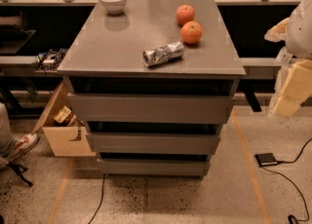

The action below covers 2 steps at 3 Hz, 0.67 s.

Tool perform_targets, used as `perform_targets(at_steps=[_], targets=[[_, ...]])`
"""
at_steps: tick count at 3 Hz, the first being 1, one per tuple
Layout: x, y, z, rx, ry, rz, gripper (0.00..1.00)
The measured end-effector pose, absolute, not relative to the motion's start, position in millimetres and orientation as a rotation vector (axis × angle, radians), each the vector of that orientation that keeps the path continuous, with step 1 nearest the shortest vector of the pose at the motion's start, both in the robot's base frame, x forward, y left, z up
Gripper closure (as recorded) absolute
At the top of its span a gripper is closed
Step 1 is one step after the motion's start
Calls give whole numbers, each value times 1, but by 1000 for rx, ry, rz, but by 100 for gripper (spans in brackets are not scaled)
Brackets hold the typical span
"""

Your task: Open middle drawer

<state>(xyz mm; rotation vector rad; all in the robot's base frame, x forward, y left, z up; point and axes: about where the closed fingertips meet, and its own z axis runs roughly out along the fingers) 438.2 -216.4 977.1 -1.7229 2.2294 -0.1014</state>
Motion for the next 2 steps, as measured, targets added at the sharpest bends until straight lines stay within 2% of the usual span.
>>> perform_targets(at_steps=[2], targets=[[435,-213,961,-1750,2225,-94,0]])
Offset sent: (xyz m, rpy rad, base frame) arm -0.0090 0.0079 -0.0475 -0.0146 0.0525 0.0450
